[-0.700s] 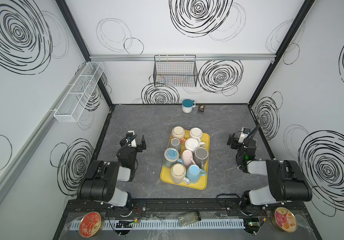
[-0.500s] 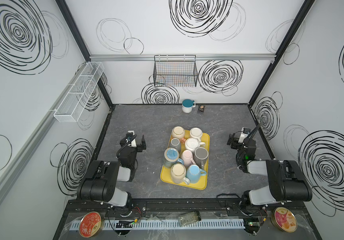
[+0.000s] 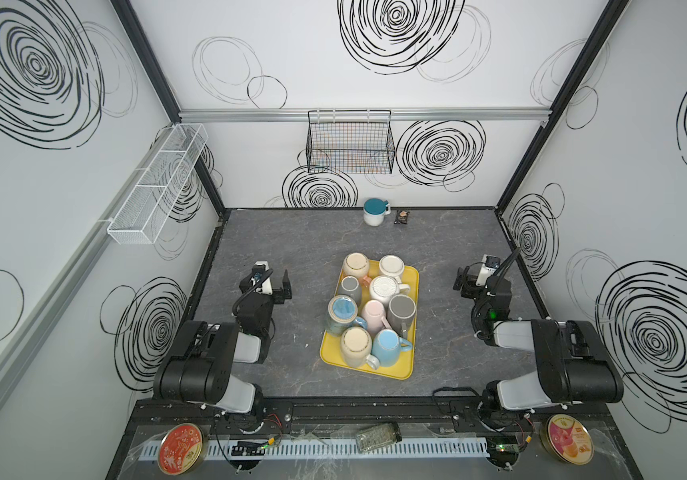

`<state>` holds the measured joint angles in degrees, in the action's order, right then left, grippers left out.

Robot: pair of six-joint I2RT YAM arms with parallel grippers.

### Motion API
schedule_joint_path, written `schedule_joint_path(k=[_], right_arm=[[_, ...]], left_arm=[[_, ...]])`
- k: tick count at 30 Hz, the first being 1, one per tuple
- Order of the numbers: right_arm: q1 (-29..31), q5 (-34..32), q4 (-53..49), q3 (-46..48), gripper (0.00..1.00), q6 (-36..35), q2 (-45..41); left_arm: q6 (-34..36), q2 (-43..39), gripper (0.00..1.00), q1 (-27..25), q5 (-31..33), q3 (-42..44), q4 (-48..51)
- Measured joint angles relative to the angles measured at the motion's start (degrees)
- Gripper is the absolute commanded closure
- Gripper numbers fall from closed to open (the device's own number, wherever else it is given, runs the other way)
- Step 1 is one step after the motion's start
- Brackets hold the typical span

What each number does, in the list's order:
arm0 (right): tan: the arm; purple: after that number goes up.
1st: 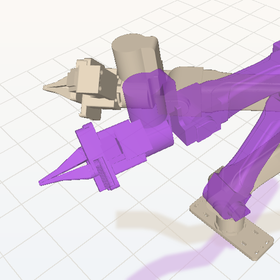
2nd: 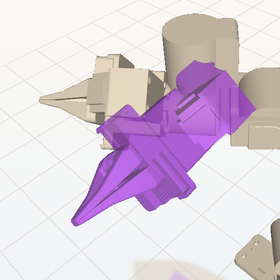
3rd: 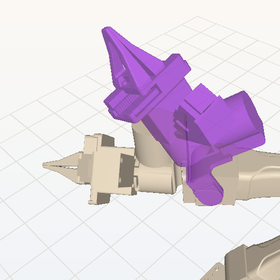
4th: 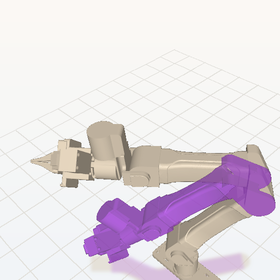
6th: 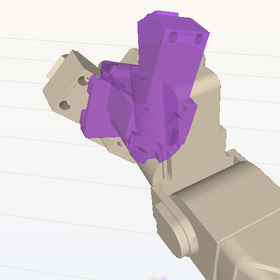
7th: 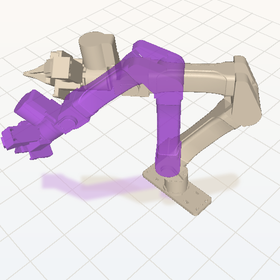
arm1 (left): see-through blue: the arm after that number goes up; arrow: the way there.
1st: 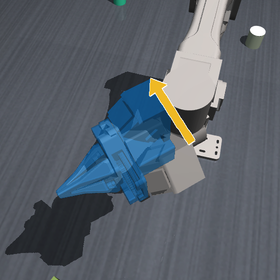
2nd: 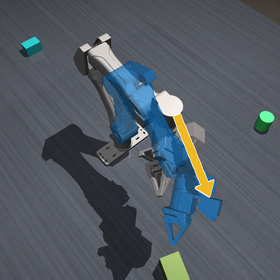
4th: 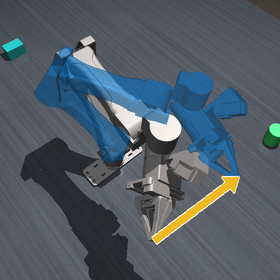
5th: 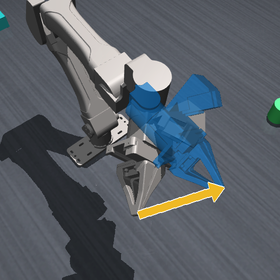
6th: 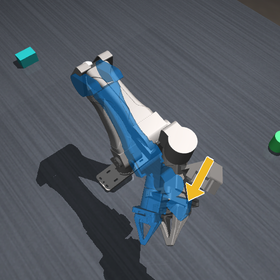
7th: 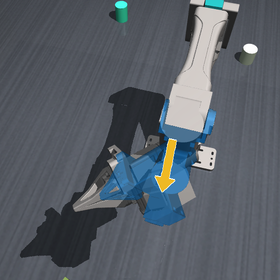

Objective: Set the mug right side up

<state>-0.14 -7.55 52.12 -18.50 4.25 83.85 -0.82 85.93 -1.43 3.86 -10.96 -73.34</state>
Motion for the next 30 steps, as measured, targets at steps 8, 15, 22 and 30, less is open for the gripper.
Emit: schedule_joint_path(k=[8,15,22,30], right_arm=[[0.0,0.0,0.0,0.0,0.0,0.0,0.0],[0.0,0.0,0.0,0.0,0.0,0.0,0.0],[0.0,-0.1,-19.5,-10.7,0.04,2.4,-1.0],[0.8,7.6,-49.3,-33.9,0.21,14.2,4.2]], left_arm=[[0.0,0.0,0.01,0.0,0.0,0.0,0.0],[-0.3,-3.3,0.01,-0.2,4.3,0.5,1.6],[-6.2,-20.2,0.01,-2.9,12.9,-6.7,24.9],[-24.0,-25.5,0.01,-3.1,12.1,-22.4,64.3]])
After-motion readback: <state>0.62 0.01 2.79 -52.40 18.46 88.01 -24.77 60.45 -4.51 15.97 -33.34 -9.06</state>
